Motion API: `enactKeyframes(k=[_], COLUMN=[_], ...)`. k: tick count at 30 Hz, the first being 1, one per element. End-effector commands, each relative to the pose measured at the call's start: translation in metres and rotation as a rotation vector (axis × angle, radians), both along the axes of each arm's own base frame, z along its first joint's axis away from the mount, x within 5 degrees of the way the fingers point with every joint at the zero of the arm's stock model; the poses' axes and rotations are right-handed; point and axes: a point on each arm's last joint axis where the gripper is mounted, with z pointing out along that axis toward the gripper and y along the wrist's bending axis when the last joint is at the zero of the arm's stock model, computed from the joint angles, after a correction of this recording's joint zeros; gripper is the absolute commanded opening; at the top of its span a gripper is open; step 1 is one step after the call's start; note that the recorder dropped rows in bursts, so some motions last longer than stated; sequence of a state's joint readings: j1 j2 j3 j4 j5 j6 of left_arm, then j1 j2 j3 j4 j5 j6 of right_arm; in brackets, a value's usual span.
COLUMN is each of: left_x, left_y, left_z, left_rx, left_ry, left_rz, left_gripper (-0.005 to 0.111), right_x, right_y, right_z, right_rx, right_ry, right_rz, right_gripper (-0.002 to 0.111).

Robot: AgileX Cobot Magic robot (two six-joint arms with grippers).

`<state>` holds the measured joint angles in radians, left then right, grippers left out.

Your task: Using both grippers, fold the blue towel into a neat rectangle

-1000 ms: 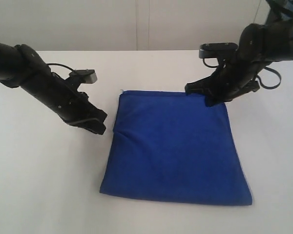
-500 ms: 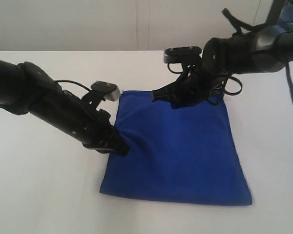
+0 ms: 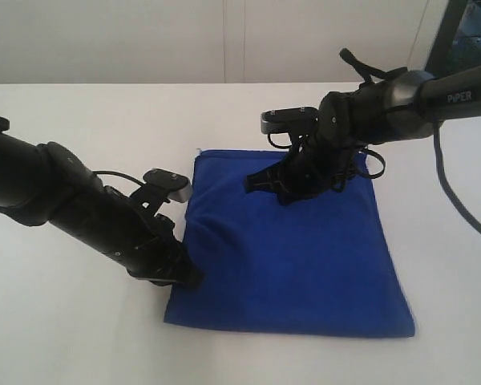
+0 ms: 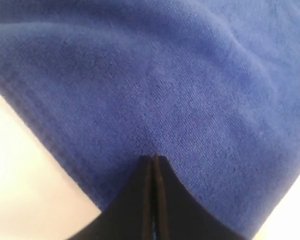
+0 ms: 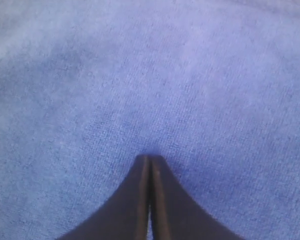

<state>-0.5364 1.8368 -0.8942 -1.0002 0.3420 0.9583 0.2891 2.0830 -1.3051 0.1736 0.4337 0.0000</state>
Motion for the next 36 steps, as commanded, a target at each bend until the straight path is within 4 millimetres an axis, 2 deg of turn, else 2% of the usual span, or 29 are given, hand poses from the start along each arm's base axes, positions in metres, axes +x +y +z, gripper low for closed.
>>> enactKeyframes(k=[1, 10, 12, 16, 18, 20, 21, 23, 31, 36], left_x=[-0.014, -0.017, -0.012, -0.004, 0.000, 0.011, 0.023, 0.037, 0.094, 0.122], left_y=[0.000, 0.005, 0.003, -0.003, -0.003, 0.001, 0.005, 0.005, -0.019, -0.031], left_z=[-0.006, -0.008, 0.005, 0.046, 0.076, 0.083, 0.083, 0.077, 0.055, 0.033], left_rx=[0.002, 0.067, 0.046, -0.031, -0.071, -0.058, -0.038, -0.031, -0.023, -0.013], left_ry=[0.083, 0.109, 0.055, -0.067, -0.177, -0.297, -0.370, -0.360, -0.387, -0.382], left_rz=[-0.073, -0.111, -0.104, -0.097, -0.083, -0.002, 0.082, 0.106, 0.121, 0.116], left_gripper=[0.000, 0.000, 0.000, 0.000, 0.000, 0.000, 0.000, 0.000, 0.000, 0.000], right_x=[-0.002, -0.002, -0.001, -0.003, -0.009, -0.017, -0.024, -0.037, -0.070, -0.091], right_y=[-0.001, -0.001, -0.001, -0.001, -0.004, -0.006, -0.007, -0.007, -0.015, -0.006], right_z=[-0.012, -0.011, -0.001, 0.034, 0.057, 0.067, 0.070, 0.066, 0.044, 0.034], right_rx=[-0.021, -0.020, -0.011, 0.008, -0.007, -0.017, -0.029, -0.072, -0.101, -0.100], right_ry=[0.038, 0.037, 0.011, -0.068, -0.093, -0.054, 0.012, 0.109, 0.253, 0.276], right_rz=[0.008, 0.006, 0.005, 0.013, 0.034, 0.045, 0.055, 0.111, 0.131, 0.163], right_gripper=[0.000, 0.000, 0.000, 0.000, 0.000, 0.000, 0.000, 0.000, 0.000, 0.000])
